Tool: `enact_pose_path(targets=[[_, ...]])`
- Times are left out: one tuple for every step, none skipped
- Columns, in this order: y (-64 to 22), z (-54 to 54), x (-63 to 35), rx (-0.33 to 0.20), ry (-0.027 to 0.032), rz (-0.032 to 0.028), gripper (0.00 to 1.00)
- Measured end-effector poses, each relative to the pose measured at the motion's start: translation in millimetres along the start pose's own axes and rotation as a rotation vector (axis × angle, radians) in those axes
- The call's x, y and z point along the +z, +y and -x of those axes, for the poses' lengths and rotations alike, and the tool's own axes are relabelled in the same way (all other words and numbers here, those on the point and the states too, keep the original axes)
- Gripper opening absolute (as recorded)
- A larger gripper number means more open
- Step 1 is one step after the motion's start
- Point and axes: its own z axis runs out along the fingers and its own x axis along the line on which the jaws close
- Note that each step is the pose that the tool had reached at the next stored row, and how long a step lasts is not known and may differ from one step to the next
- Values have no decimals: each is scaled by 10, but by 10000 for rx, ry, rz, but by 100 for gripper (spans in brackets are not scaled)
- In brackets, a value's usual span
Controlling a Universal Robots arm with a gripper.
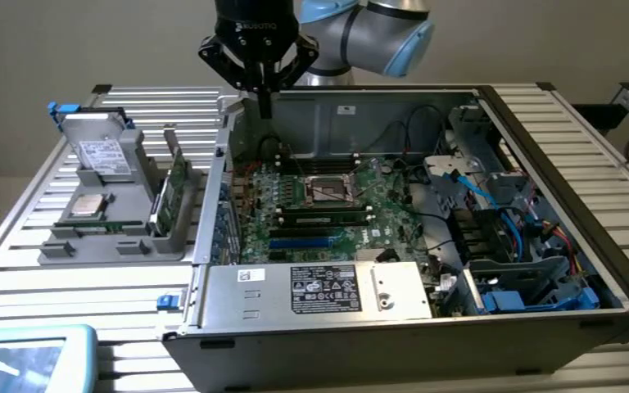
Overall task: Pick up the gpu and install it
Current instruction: 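Reach for the gpu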
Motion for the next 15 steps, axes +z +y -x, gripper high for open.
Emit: enact_pose_path(targets=[[-3,-47,-1,1,0,0,11],[-6,-92,-2,1,0,0,11],[-10,-136,-3,0,0,1,11],[-13,-181,-4,0,0,1,11],[-16,-225,-4,0,0,1,11],[-19,-272,-5,0,-1,1,11],[-22,-313,-6,0,0,1,11],[-25,-351,-7,-1,0,1,11],[-28,-390,-8,0,0,0,11],[-31,-434,-8,1,0,1,11],[-34,-475,-9,0,0,1,11],[-37,-515,-10,0,0,1,11],[-40,-558,-11,0,0,1,11],[-43,-606,-12,1,0,1,11],[-46,-651,-12,0,0,0,11]])
